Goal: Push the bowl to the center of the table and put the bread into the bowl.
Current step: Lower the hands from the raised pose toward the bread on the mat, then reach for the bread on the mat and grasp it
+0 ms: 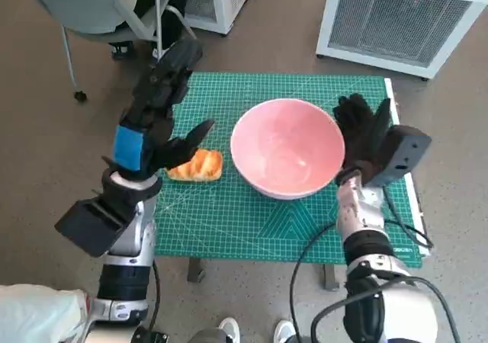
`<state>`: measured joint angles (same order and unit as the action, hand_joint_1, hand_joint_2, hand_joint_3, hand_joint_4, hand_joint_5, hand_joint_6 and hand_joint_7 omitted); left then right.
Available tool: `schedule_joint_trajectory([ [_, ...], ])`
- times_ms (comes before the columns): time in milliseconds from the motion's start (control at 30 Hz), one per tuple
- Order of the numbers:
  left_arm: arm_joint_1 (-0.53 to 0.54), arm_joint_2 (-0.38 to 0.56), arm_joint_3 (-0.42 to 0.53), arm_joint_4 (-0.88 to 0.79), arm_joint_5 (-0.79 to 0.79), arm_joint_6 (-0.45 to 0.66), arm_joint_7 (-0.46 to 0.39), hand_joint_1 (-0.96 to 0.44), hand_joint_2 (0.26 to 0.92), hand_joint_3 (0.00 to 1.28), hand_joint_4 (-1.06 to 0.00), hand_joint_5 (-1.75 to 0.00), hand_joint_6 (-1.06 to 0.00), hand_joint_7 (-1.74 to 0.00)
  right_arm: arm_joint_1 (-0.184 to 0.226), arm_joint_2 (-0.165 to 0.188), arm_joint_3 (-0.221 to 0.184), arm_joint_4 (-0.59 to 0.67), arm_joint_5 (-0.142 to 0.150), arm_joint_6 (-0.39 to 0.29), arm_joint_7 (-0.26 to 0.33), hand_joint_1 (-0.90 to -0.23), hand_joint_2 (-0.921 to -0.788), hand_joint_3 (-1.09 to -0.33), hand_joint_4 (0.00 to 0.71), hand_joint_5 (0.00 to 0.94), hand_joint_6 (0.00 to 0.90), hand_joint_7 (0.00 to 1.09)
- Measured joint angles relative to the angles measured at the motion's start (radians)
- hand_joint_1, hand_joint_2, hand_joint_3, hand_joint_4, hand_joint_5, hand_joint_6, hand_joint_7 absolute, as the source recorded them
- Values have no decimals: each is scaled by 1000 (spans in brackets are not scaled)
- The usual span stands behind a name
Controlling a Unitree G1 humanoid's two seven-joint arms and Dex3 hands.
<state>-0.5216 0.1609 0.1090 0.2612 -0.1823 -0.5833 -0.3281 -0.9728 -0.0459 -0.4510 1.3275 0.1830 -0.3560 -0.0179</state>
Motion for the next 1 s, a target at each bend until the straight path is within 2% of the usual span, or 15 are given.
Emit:
schedule_joint_trajectory([
  [100,7,8,6,-5,-9,0,-5,-366,921,273,-275,0,-332,-137,-3,4,6,0,-7,3,-3,-519,-921,-798,291,12,127,578],
  [300,23,37,28,0,-14,-2,-13,-370,921,270,-275,0,-353,-97,-14,-5,37,-2,-44,-15,-30,-508,-921,-802,296,14,127,575],
  [433,23,78,43,21,4,-7,-13,-378,921,272,-275,0,-353,-85,-22,-16,70,-14,-78,-75,-42,-520,-921,-815,292,10,128,578],
  [533,23,147,48,37,62,2,-17,-384,921,271,-275,-1,-347,-76,-28,-30,106,-30,-112,-146,-45,-539,-921,-808,286,6,123,579],
  [600,23,205,47,41,109,21,-26,-391,921,259,-276,-1,-343,-70,-31,-37,126,-45,-121,-198,-40,-558,-921,-800,285,5,118,580],
  [700,13,309,43,47,187,59,-48,-413,921,214,-274,-1,-339,-61,-31,-51,152,-79,-134,-296,-2,-593,-921,-788,290,6,98,593],
  [800,-11,397,32,66,243,98,-70,-425,921,159,-268,-1,-339,-55,-30,-65,170,-126,-130,-398,70,-622,-921,-780,297,7,72,632],
  [933,-59,477,7,96,288,158,-111,-427,921,73,-261,0,-346,-46,-25,-68,195,-215,-99,-528,188,-654,-921,-770,308,10,38,685],
  [1000,-90,505,-15,107,307,199,-136,-416,876,32,-272,-8,-370,-51,-18,-64,214,-272,-74,-581,253,-684,-921,-752,330,20,51,714],
])
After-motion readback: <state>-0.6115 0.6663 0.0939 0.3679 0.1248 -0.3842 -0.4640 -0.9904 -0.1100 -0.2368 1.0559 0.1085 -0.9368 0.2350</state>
